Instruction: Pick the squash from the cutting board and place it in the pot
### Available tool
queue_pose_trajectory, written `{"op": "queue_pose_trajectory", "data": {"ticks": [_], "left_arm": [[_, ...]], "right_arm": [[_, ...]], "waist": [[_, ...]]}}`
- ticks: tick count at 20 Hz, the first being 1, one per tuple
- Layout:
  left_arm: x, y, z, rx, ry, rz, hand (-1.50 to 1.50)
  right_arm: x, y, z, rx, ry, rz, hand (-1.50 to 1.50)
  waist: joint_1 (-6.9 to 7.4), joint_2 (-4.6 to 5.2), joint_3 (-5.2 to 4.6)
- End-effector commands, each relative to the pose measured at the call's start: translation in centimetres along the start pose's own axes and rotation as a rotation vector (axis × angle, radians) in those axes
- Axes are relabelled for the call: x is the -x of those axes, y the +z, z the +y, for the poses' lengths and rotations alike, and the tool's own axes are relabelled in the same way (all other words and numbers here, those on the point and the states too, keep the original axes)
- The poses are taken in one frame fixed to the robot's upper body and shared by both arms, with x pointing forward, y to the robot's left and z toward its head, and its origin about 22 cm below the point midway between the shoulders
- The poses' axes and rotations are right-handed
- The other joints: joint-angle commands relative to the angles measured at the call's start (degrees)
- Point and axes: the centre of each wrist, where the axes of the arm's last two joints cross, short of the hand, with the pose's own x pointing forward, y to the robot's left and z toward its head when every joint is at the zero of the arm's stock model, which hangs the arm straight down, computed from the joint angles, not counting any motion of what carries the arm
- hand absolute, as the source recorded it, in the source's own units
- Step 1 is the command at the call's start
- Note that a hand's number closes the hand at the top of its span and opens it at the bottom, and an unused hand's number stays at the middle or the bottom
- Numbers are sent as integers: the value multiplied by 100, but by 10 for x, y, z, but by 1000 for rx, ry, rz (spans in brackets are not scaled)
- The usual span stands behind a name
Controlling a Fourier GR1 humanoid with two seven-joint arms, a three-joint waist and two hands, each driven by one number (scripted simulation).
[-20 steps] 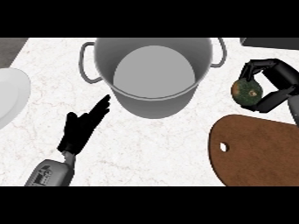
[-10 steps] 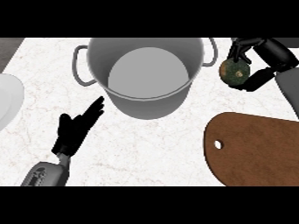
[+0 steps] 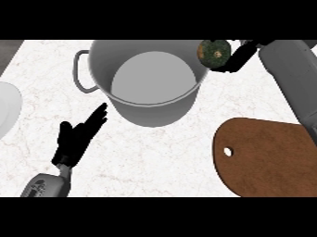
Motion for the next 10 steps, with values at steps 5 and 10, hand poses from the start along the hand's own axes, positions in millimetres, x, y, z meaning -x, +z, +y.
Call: {"op": "queue_pose_trajectory", "data": {"ticks": [5, 10], "left_arm": [[3, -7, 13, 10, 6, 4, 0], [0, -8, -9, -19, 0, -2, 0]], "right_arm": [[-48, -75, 41, -112, 156, 13, 150], [-47, -87, 81, -187, 241, 9, 150]], "waist": [[-25, 21, -7], [-2, 26, -5]]}}
